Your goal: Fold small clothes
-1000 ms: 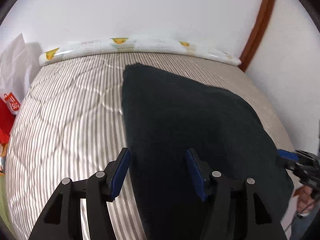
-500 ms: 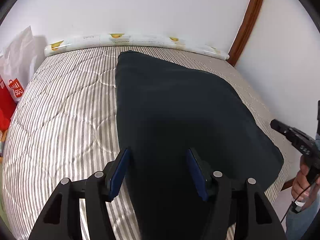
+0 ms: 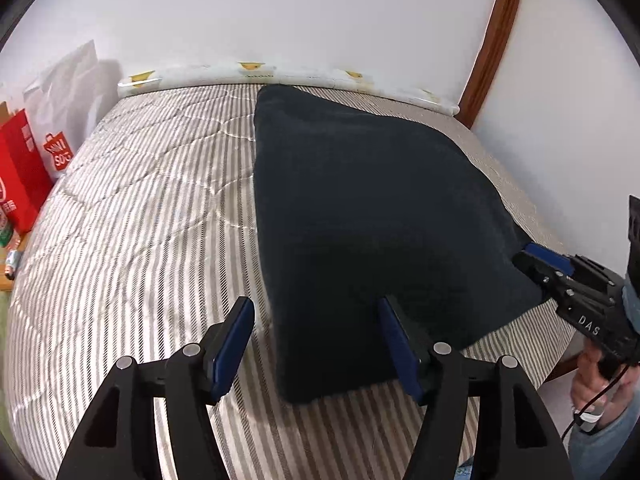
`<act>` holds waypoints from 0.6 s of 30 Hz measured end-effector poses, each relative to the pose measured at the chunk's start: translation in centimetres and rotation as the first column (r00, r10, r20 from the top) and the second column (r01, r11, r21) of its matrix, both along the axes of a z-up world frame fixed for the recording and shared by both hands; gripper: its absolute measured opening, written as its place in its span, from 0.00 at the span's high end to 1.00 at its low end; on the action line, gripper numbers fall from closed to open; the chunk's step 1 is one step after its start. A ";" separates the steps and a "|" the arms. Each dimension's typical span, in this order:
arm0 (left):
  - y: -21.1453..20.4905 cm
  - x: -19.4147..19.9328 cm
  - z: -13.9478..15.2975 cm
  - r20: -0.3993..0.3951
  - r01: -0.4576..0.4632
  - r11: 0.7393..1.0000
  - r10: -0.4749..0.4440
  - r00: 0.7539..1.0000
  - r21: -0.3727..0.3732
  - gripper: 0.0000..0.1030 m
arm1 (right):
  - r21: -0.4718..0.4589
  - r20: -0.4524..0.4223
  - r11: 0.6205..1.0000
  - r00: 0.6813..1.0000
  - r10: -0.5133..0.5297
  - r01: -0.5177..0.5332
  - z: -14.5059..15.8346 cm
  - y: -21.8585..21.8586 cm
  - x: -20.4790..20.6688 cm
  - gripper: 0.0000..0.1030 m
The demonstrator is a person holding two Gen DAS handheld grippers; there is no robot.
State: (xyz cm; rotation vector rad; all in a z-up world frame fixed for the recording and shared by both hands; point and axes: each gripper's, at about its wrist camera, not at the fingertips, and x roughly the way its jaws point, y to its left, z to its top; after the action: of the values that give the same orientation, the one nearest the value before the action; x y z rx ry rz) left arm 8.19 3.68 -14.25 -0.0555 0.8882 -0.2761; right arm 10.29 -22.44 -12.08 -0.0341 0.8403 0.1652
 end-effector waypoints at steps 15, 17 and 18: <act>-1.3 -6.0 7.8 0.112 -0.089 0.996 0.086 0.990 0.022 0.20 | -0.018 0.014 0.991 0.991 -0.133 0.133 8.8 -1.7 -4.8 0.47; -1.7 -7.2 9.4 0.146 -0.114 0.993 0.107 0.983 0.042 0.13 | -0.022 0.024 0.989 0.989 -0.144 0.145 10.2 -1.7 -5.9 0.41; -1.9 -7.8 10.1 0.161 -0.123 0.991 0.114 0.980 0.046 0.12 | -0.018 0.030 0.987 0.987 -0.157 0.157 10.9 -1.8 -6.6 0.32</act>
State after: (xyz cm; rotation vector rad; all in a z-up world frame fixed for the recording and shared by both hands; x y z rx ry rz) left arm 0.44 1.82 -4.17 -0.0343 0.7317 -0.1425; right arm 3.72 -24.22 -1.16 0.0107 0.8131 0.0076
